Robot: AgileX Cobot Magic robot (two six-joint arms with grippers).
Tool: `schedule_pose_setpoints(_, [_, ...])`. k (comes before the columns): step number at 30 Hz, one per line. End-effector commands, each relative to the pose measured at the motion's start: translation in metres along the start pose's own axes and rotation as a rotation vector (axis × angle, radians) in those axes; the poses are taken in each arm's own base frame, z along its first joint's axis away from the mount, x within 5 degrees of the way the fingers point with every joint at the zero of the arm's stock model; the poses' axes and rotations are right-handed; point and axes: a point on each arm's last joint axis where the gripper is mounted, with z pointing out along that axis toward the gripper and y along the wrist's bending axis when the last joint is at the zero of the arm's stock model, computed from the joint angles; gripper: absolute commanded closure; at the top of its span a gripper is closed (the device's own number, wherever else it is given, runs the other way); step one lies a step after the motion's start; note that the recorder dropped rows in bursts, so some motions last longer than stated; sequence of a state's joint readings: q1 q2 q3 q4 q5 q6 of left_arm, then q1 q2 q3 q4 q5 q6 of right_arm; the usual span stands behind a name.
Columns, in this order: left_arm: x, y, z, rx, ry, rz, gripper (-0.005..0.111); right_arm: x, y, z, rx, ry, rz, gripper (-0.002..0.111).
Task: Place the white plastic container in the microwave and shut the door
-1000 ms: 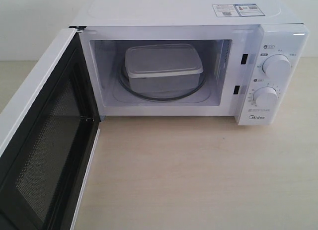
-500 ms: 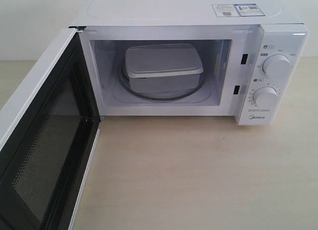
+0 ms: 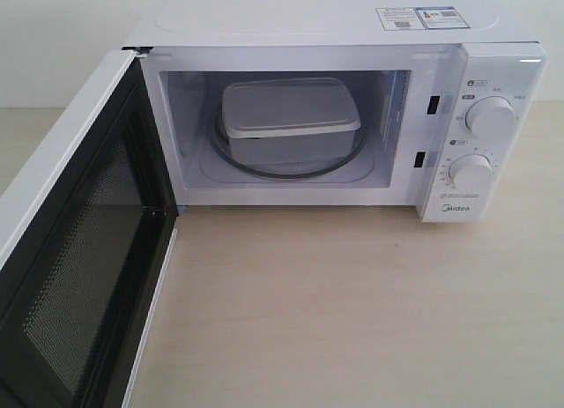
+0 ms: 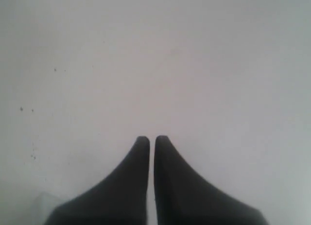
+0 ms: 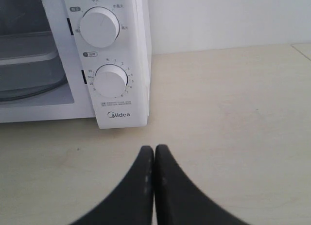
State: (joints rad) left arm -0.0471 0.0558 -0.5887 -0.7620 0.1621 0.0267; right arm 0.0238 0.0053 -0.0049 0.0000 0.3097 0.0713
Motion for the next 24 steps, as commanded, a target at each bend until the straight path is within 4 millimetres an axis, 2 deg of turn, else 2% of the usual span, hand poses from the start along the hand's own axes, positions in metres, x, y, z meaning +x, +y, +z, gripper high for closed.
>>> schedule_pose_setpoints(1, [0.019, 0.007, 0.045, -0.094, 0.345, 0.059, 0.102, 0.001, 0.0, 0.0, 0.002, -0.005, 0.001, 0.108])
schedule_pose_setpoints(3, [0.035, 0.018, 0.07, -0.158, 0.527, 0.057, 0.102, 0.002, 0.0, 0.0, 0.004, 0.01, 0.001, 0.108])
schedule_pose_setpoints(7, [0.07, 0.049, 0.113, -0.252, 0.934, 0.162, 0.102, 0.002, 0.0, 0.0, 0.004, 0.012, 0.001, 0.108])
schedule_pose_setpoints(10, [0.091, 0.071, 0.13, -0.295, 1.229, 0.252, 0.102, 0.002, 0.0, 0.0, 0.004, 0.012, 0.001, 0.108])
schedule_pose_setpoints(14, [0.113, 0.103, 0.133, -0.403, 1.533, 0.313, 0.102, 0.002, 0.0, 0.0, 0.004, 0.012, 0.001, 0.108])
schedule_pose_setpoints(18, [0.129, 0.115, 0.128, -0.399, 1.636, 0.29, 0.102, 0.002, 0.0, 0.0, 0.004, 0.012, 0.001, 0.108])
schedule_pose_setpoints(24, [0.142, 0.11, 0.127, -0.306, 1.625, 0.293, 0.102, 0.002, 0.0, 0.0, 0.004, 0.012, 0.001, 0.108])
